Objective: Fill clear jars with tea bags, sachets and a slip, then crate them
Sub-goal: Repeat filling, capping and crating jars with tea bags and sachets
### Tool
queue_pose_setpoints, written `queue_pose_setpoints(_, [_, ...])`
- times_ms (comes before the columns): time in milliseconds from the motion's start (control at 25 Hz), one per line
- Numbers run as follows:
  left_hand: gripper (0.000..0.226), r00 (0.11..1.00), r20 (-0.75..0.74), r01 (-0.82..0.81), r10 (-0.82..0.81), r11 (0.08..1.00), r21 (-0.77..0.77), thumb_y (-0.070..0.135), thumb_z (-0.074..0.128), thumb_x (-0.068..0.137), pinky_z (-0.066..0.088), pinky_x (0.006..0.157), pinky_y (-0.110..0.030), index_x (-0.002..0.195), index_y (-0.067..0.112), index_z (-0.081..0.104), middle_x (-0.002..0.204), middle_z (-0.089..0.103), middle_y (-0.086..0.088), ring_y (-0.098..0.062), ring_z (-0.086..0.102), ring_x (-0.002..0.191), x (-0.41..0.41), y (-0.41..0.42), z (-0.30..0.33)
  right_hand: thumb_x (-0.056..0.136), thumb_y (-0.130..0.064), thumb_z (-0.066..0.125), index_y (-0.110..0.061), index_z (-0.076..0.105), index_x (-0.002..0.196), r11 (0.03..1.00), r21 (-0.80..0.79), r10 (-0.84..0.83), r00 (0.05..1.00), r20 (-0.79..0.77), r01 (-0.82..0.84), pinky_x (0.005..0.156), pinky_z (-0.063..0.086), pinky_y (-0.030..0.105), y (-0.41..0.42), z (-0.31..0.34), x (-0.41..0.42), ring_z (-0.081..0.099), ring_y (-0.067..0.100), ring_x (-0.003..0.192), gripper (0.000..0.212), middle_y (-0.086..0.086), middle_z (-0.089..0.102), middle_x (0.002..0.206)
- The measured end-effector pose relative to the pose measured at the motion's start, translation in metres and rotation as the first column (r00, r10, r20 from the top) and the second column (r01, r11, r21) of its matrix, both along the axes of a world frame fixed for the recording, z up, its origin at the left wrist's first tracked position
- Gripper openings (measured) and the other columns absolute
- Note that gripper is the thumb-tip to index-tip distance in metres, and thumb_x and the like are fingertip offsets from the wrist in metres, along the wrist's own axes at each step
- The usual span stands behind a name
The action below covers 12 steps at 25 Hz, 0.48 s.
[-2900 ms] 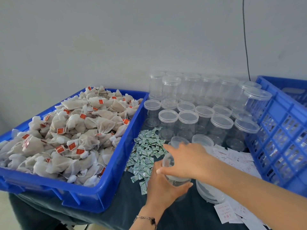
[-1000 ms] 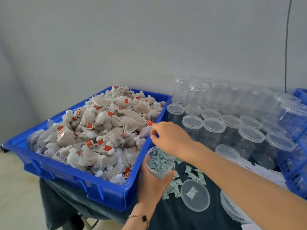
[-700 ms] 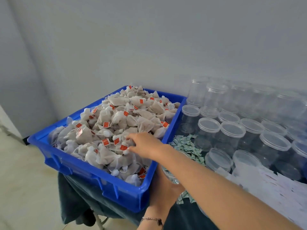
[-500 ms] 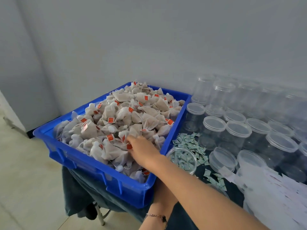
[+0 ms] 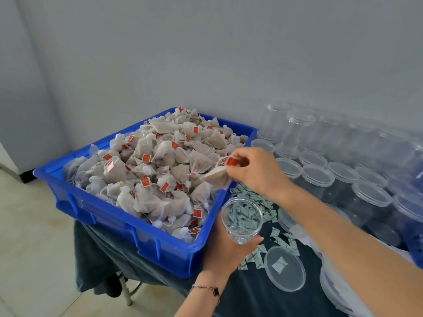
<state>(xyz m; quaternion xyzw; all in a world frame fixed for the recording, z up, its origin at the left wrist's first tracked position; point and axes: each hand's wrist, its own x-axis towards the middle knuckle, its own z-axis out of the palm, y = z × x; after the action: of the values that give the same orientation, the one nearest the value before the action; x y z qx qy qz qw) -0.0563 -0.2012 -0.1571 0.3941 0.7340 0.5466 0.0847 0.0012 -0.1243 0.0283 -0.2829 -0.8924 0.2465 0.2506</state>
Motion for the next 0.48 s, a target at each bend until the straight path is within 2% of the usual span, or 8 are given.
queue_pose_setpoints(40, [0.099,0.993,0.085,0.075,-0.077,0.997,0.034,0.061,0.079,0.048,0.044,0.103,-0.024,0.134,0.031,0.039,0.127,0.05,0.018,0.003,0.047,0.121,0.024,0.001,0.003,0.081,-0.023,0.068,-0.018,0.065,0.076,1.0,0.006,-0.002,0.997,0.074,0.001,0.051,0.04,0.012,0.004,0.002,0.011,0.051,-0.004,0.053,0.008,-0.009,0.059,0.065])
queue_pose_setpoints(120, [0.104,0.997,0.05,0.065,-0.066,0.998,0.018,0.062,0.079,0.049,0.043,0.105,-0.028,0.138,0.026,0.037,0.131,0.05,0.013,-0.003,0.047,0.124,0.015,0.005,0.004,0.084,-0.035,0.066,-0.022,0.066,0.081,0.999,-0.026,0.029,0.945,0.325,-0.022,0.058,0.042,0.017,0.007,-0.002,0.026,0.055,-0.004,0.06,0.013,-0.011,0.061,0.071])
queue_pose_setpoints(200, [0.104,0.995,0.063,0.082,-0.084,0.996,0.036,0.062,0.078,0.051,0.044,0.104,-0.029,0.139,0.024,0.036,0.131,0.051,0.01,-0.005,0.048,0.124,0.025,0.002,0.008,0.086,-0.045,0.061,-0.024,0.068,0.094,0.998,-0.017,0.058,0.856,0.513,-0.057,0.071,0.049,0.024,0.005,-0.014,0.027,0.06,0.002,0.079,0.024,-0.011,0.066,0.088])
queue_pose_setpoints(240, [0.107,0.993,0.078,0.086,-0.089,0.995,0.046,0.064,0.077,0.05,0.043,0.105,-0.03,0.14,0.024,0.035,0.133,0.05,0.01,-0.005,0.047,0.125,0.026,0.003,0.006,0.088,-0.046,0.058,-0.023,0.067,0.1,0.997,0.016,0.061,0.857,0.511,-0.08,0.076,0.051,0.028,0.004,-0.019,0.02,0.061,0.006,0.085,0.027,-0.008,0.067,0.096])
queue_pose_setpoints(320, [0.111,0.99,0.101,0.095,-0.098,0.995,0.029,0.067,0.076,0.048,0.041,0.108,-0.029,0.142,0.026,0.032,0.136,0.047,0.012,-0.003,0.043,0.129,0.016,0.006,-0.001,0.094,-0.036,0.051,-0.022,0.065,0.106,0.994,0.021,0.092,0.905,0.416,-0.11,0.079,0.052,0.03,-0.001,-0.026,-0.004,0.062,0.009,0.088,0.024,-0.004,0.067,0.104])
queue_pose_setpoints(360, [0.111,0.989,0.111,0.102,-0.102,0.995,0.009,0.068,0.075,0.048,0.04,0.107,-0.027,0.142,0.027,0.033,0.135,0.047,0.014,-0.001,0.043,0.128,0.014,0.006,-0.003,0.095,-0.031,0.047,-0.022,0.064,0.108,0.99,0.023,0.113,0.89,0.442,-0.138,0.079,0.051,0.033,-0.003,-0.031,-0.02,0.062,0.013,0.089,0.023,-0.002,0.067,0.105])
queue_pose_setpoints(400, [0.109,0.986,0.12,0.116,-0.113,0.993,-0.015,0.067,0.073,0.046,0.043,0.102,-0.024,0.14,0.026,0.036,0.129,0.05,0.015,-0.002,0.047,0.124,0.016,0.004,-0.003,0.096,-0.028,0.043,-0.023,0.064,0.108,0.981,0.065,0.117,0.83,0.546,-0.181,0.081,0.048,0.038,-0.004,-0.038,-0.039,0.06,0.017,0.092,0.025,0.0,0.066,0.105])
queue_pose_setpoints(480, [0.099,0.982,0.172,0.094,-0.078,0.992,-0.089,0.06,0.065,0.044,0.048,0.076,-0.019,0.133,0.021,0.044,0.105,0.055,0.014,-0.01,0.06,0.104,0.018,0.001,-0.001,0.097,-0.025,0.04,-0.021,0.062,0.108,0.971,0.132,0.015,0.597,0.802,-0.201,0.091,0.035,0.052,-0.012,-0.052,-0.071,0.052,0.029,0.105,0.025,0.004,0.06,0.11])
